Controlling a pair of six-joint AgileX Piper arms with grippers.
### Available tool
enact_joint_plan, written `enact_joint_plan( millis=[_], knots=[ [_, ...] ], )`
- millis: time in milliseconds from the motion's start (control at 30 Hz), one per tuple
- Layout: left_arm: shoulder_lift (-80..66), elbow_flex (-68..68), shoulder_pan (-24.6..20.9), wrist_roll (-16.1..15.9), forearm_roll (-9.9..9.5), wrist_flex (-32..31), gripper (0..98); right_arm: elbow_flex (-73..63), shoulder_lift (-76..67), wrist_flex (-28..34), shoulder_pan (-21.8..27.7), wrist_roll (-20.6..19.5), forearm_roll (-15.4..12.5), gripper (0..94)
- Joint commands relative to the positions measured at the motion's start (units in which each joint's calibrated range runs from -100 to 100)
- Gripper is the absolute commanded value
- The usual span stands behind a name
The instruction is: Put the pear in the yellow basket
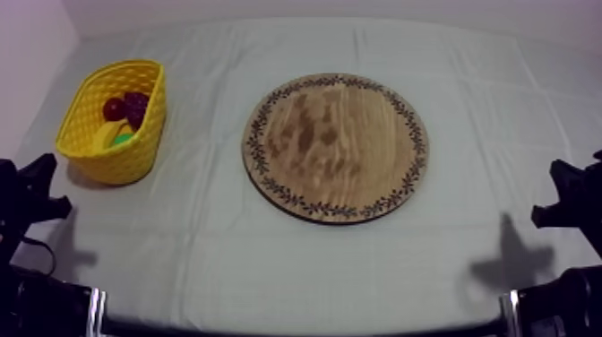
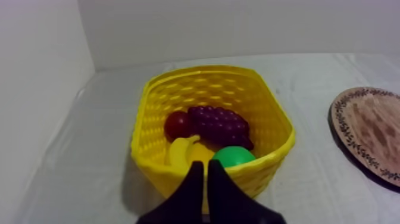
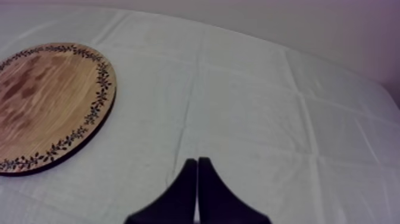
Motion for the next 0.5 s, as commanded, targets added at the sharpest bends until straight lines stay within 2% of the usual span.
enact_joint_plan(
  millis=[0,233,467],
  knots=[
    [0.01,0.03,-0.03,-0.31,-0.02,0.07,0.0,0.05,-0.05,-0.01,-0.05,0.0,0.02,0.3],
    [0.0,0.03,-0.06,-0.57,-0.02,0.08,0.0,0.05,-0.05,-0.01,-0.05,0.0,0.02,0.3],
    [0.0,0.03,-0.16,-2.14,-0.02,0.08,0.0,0.05,-0.05,-0.01,-0.05,0.0,0.02,0.3]
  ],
)
